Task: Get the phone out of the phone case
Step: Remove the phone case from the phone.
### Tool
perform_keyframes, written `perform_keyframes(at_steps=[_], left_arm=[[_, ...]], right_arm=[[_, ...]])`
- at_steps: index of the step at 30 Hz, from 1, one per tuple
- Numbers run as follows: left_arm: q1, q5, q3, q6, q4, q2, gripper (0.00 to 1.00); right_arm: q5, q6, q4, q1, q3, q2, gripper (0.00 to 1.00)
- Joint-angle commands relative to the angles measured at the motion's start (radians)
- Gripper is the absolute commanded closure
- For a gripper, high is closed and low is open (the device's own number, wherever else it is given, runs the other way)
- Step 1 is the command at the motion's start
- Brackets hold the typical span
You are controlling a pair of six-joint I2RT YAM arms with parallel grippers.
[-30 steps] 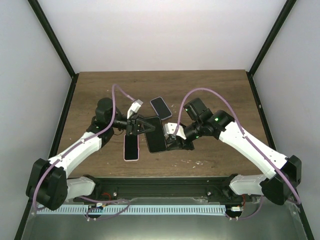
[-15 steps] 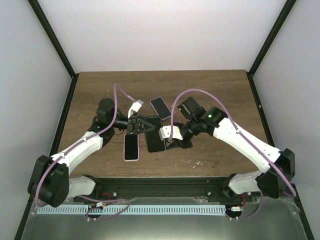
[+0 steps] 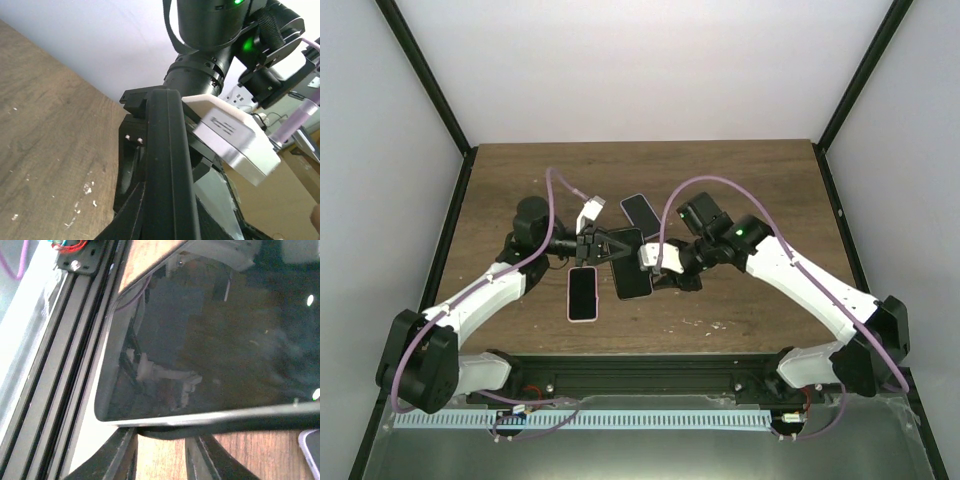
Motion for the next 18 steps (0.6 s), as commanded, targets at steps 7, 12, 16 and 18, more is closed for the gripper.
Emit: perform_keyframes(at_steps=[7, 12, 16, 18], left_arm=[[-0.052, 0.089, 0.006, -0.059, 0.067, -0.007, 1.0], [-0.057, 0.089, 0.008, -0.061, 0.073, -0.002, 1.0], [-0.059, 0.088, 0.004, -0.058, 0.068, -0.007, 1.0], [-0.06, 0.088, 0.005, -0.056, 0.067, -0.007, 1.0]], right_arm=[[-0.164, 0.312, 0.456, -0.172, -0.01, 0.023, 0.59], [-0.2, 0.459, 0.516, -0.171, -0.032, 0.031, 0.55], [-0.177, 0.513, 0.533, -0.172, -0.038, 0.028, 0.54], [-0.159, 0.538, 0.534, -0.173, -0.027, 0.025, 0.54]])
